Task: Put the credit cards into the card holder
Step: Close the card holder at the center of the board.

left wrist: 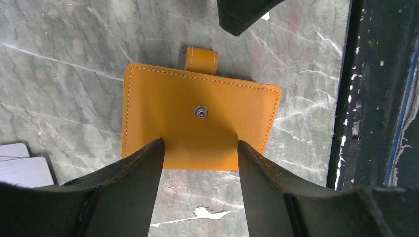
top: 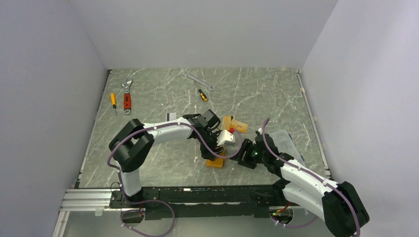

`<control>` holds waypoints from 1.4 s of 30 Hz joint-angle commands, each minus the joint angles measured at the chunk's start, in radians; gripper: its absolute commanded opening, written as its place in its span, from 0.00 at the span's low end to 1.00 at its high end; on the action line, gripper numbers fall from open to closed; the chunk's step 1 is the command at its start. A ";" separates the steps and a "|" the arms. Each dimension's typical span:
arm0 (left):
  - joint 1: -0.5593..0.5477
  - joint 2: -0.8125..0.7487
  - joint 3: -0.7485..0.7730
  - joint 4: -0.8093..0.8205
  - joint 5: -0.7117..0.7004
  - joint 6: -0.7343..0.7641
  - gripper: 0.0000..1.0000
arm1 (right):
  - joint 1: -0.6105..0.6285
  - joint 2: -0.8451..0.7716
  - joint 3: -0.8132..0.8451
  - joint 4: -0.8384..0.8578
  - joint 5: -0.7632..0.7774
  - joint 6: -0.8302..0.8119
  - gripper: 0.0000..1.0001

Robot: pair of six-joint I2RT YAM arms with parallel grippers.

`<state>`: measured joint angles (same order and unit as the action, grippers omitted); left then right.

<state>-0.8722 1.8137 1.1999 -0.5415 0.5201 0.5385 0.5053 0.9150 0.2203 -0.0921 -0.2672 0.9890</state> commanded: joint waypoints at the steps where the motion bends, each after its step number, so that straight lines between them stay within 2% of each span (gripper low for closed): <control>1: -0.009 0.024 0.019 0.000 -0.048 0.027 0.62 | -0.004 0.007 0.080 -0.134 0.063 -0.096 0.61; 7: -0.014 0.053 0.022 0.005 -0.121 0.021 0.61 | 0.000 -0.043 0.163 -0.195 0.117 -0.269 0.78; 8: -0.014 0.053 0.017 0.009 -0.130 0.020 0.61 | 0.000 -0.061 0.168 -0.191 0.126 -0.290 0.92; 9: -0.014 0.054 0.009 0.011 -0.136 0.020 0.61 | 0.002 -0.076 0.168 -0.181 0.133 -0.306 0.99; 10: -0.015 0.055 0.000 0.017 -0.145 0.021 0.61 | 0.005 -0.081 0.166 -0.164 0.135 -0.321 1.00; 16: -0.022 0.024 -0.075 0.040 -0.212 0.058 0.61 | 0.054 0.037 0.215 -0.151 0.145 -0.372 1.00; 20: -0.018 -0.060 -0.135 0.052 -0.243 0.093 0.62 | 0.145 0.089 0.276 -0.182 0.256 -0.404 1.00; 23: -0.001 -0.093 -0.143 0.034 -0.245 0.086 0.62 | 0.158 0.069 0.286 -0.178 0.294 -0.372 1.00; 26: 0.047 -0.144 -0.147 0.035 -0.155 0.040 0.65 | 0.130 0.019 0.255 -0.210 0.360 -0.289 1.00; 28: 0.080 -0.182 -0.137 0.026 -0.096 0.013 0.71 | 0.116 -0.019 0.226 -0.139 0.314 -0.325 0.98; 30: 0.112 -0.223 -0.120 0.009 -0.054 0.000 0.73 | 0.117 -0.019 0.234 -0.096 0.289 -0.363 0.85; 33: 0.183 -0.256 -0.077 -0.043 0.031 -0.022 0.80 | 0.131 0.060 0.296 -0.125 0.276 -0.409 0.78; 36: 0.285 -0.275 -0.014 -0.103 0.148 -0.065 0.86 | 0.202 0.153 0.347 -0.137 0.319 -0.465 0.71; 42: 0.360 -0.317 -0.031 -0.119 0.190 -0.112 0.83 | 0.406 0.326 0.423 -0.177 0.476 -0.543 0.69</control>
<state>-0.5259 1.5448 1.1755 -0.6144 0.6113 0.4744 0.8043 1.1694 0.5797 -0.2554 0.0849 0.5282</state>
